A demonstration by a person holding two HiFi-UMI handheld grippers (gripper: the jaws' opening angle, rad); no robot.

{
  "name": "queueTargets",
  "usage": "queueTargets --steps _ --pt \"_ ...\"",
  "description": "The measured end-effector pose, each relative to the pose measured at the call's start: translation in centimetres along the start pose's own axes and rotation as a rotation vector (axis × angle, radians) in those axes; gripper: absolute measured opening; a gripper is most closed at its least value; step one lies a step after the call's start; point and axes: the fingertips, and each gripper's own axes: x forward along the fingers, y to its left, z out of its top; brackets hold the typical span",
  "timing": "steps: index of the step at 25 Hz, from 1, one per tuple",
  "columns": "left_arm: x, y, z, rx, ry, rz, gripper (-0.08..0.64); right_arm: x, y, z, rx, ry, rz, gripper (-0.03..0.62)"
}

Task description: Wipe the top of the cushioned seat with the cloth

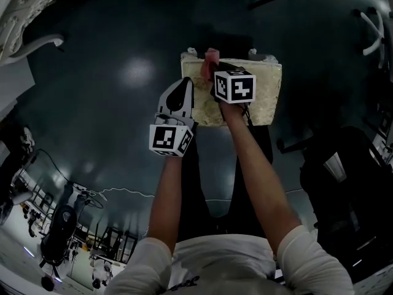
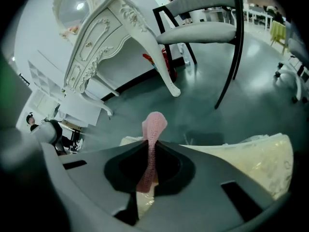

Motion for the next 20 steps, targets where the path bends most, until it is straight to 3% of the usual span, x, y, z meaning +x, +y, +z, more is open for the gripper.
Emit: queueTargets --steps 13,20 --pt "6.4 -12.0 -3.4 -0.003 0.050 -0.145 0.014 -8.4 -13.4 -0.2 0.029 -0.110 -0.174 0.023" --pt "7.6 -14.9 -4.4 -0.008 0.061 -0.184 0.014 -12.2 -20.0 -1.6 0.064 -0.144 -0.335 0.023"
